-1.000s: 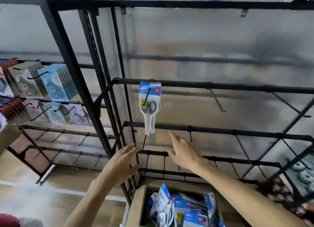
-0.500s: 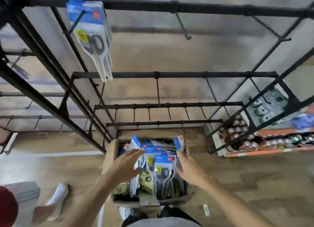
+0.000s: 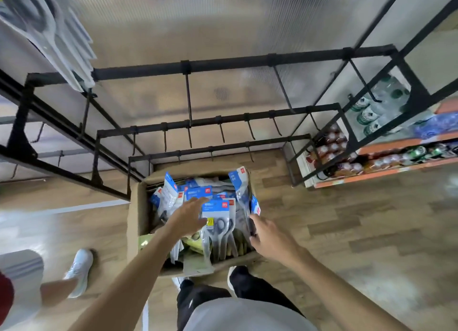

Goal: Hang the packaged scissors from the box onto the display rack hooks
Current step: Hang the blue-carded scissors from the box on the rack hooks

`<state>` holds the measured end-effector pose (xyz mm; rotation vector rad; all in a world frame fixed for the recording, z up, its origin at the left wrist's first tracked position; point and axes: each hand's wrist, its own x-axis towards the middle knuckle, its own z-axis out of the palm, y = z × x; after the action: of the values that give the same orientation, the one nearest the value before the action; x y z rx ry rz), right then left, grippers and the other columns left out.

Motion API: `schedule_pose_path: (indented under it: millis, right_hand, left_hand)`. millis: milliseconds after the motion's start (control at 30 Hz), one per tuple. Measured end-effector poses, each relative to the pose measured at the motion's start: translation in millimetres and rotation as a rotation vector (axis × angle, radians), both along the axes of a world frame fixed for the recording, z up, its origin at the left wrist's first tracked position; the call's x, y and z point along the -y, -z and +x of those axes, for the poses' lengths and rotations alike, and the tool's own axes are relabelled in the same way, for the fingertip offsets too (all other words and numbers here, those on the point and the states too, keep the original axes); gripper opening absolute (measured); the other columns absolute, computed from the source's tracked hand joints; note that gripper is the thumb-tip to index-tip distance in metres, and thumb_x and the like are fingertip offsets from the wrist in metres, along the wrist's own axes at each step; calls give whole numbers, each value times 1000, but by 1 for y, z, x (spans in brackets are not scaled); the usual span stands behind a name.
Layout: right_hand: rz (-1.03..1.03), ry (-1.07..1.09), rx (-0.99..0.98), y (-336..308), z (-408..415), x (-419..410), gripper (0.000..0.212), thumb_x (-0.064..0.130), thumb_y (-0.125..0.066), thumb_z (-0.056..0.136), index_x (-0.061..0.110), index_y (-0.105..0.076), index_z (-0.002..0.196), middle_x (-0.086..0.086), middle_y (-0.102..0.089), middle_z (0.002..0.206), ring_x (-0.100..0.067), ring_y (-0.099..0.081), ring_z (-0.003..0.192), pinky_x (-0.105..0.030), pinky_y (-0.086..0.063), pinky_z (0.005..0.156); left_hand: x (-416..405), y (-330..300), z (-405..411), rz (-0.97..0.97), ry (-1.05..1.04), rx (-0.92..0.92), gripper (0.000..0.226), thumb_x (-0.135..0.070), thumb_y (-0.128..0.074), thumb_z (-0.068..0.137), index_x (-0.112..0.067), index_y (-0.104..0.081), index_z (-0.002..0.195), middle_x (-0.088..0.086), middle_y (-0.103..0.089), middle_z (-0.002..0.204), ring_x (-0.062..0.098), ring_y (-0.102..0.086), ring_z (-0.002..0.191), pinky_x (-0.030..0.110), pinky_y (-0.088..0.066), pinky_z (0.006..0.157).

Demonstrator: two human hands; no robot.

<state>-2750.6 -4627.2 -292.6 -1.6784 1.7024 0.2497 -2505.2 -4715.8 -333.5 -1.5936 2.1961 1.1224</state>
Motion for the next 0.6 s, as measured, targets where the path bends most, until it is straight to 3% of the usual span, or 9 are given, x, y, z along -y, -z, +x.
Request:
schedule_pose_path:
  millis: [200,300,433,500,600]
  right_hand:
    - [45,7,-7,8,-21,-16,54,31,-52,97,18,-33,145,-9,-58,133,-31,-58,118,-41,-48,92]
    - [80,-1,-9,14,-28,-21,60,31,-52,97,18,-29,150,-10,-56,137,-32,-56,121,-42,-48,96]
    - [80,-51,9,19,-31,-23,56,30,-51,97,16,-31,147,-10,-57,133,-31,-55,120,-43,-47,95]
    - [73,-65,14,22,-30,-23,54,30,-51,96,16,-33,145,-10,-57,133,-31,-55,121,-44,-47,95]
    - [81,-79,25,25,-25,-21,54,31,-51,96,16,-33,146,-9,-56,135,-30,-55,122,-43,-46,96]
  left_hand:
    - [9,33,-16,38,0,99,70,-17,-64,91,-26,-31,152,5,-45,138,24,-54,120,35,-47,94]
    - [3,44,-16,59,-63,135,62,-13,-60,90,-26,-38,147,4,-46,138,24,-52,121,40,-48,93]
    - [-8,56,-15,-52,-214,91,69,-5,-60,87,-27,-35,147,5,-42,135,27,-52,120,39,-50,87]
    - [-9,60,-14,-67,-191,78,70,-4,-61,87,-28,-36,147,4,-39,137,26,-47,125,38,-50,88]
    - [-6,65,-13,-76,-212,59,51,-7,-66,86,-19,-50,133,5,-38,136,25,-47,122,37,-50,85]
